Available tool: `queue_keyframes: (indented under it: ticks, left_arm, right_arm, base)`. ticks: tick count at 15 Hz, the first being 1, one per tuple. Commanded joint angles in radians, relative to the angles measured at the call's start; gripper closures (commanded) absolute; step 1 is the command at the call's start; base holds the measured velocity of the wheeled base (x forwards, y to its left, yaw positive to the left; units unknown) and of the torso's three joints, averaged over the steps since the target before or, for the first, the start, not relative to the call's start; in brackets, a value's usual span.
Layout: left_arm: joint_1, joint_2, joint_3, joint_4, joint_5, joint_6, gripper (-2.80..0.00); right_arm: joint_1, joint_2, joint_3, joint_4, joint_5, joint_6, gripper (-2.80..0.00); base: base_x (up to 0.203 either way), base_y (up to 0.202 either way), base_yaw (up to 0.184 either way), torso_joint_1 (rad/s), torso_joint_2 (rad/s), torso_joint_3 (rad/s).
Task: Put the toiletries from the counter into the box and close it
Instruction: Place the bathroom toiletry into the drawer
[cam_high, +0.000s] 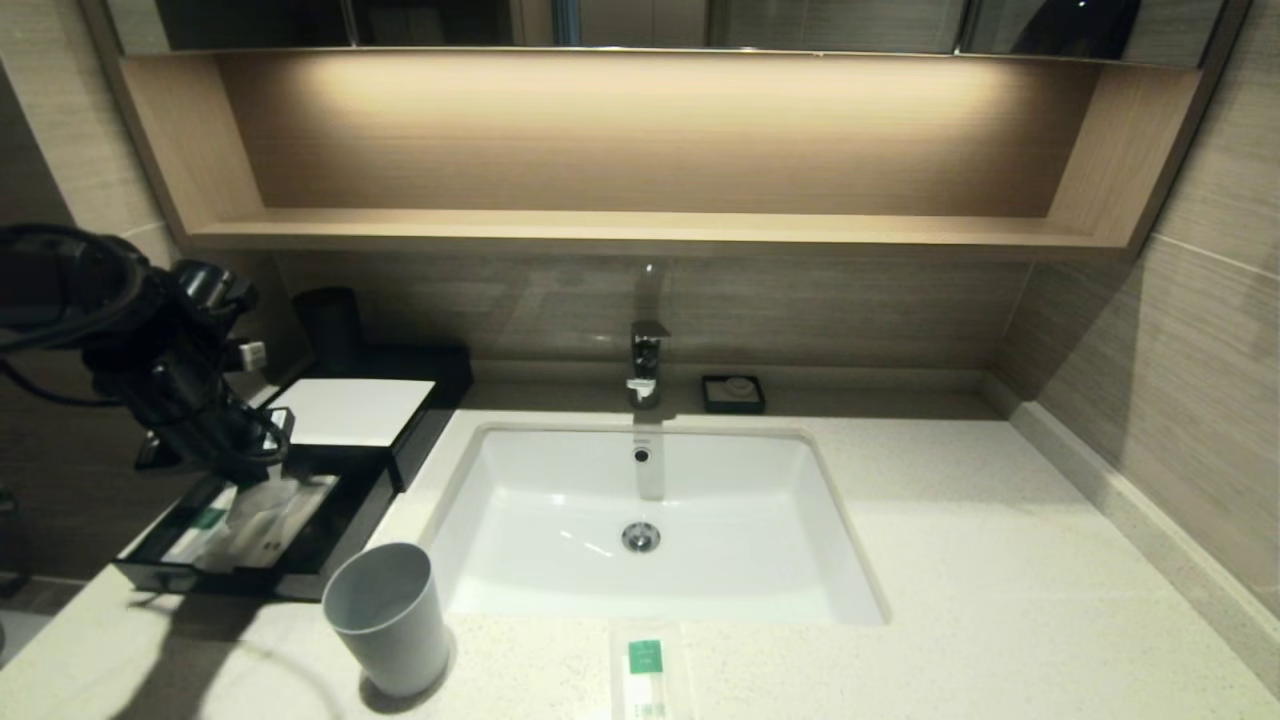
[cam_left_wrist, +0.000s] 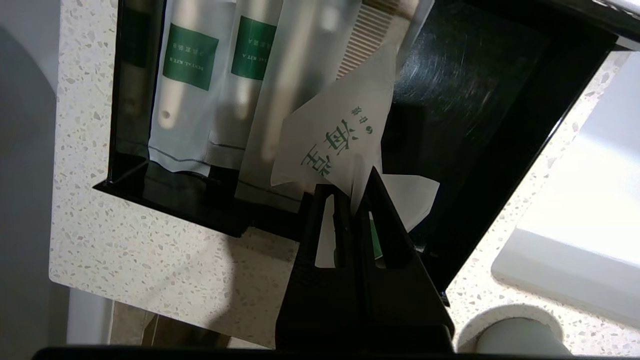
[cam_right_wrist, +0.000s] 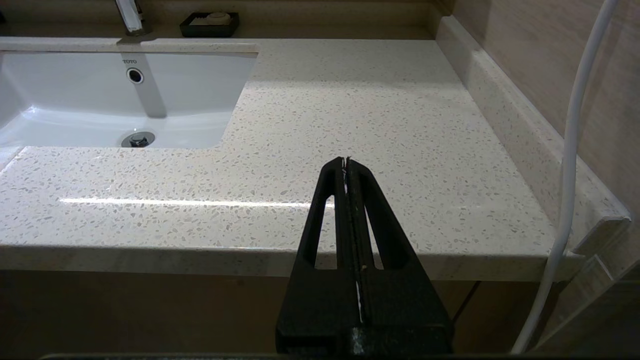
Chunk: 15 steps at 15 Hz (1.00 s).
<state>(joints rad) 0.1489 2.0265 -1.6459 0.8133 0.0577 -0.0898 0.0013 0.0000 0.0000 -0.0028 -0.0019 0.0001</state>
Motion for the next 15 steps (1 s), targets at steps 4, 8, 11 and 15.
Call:
queue_keyframes:
  ticks: [4, 8, 11, 15]
  left_arm:
    - [0.000, 0.048, -0.003, -0.011, 0.001, -0.001, 0.00]
    - [-0.002, 0.076, -0.003, -0.014, 0.001, -0.001, 0.00]
    - [-0.009, 0.084, -0.002, -0.020, -0.004, -0.002, 0.00]
    - [-0.011, 0.098, -0.005, -0.035, -0.004, -0.002, 0.00]
  right_arm:
    - [0.000, -0.001, 0.002, 0.000, 0.000, 0.000, 0.00]
    - [0.000, 0.000, 0.002, 0.000, 0.000, 0.000, 0.00]
    - [0.000, 0.000, 0.002, 0.000, 0.000, 0.000, 0.00]
    - [0.000, 0.000, 0.002, 0.000, 0.000, 0.000, 0.00]
  base:
    - [0.000, 0.000, 0.000, 0.000, 0.00, 0.000]
    - [0.000, 0.000, 0.000, 0.000, 0.00, 0.000]
    - [0.000, 0.000, 0.000, 0.000, 0.00, 0.000]
    - [0.000, 0.000, 0.000, 0.000, 0.00, 0.000]
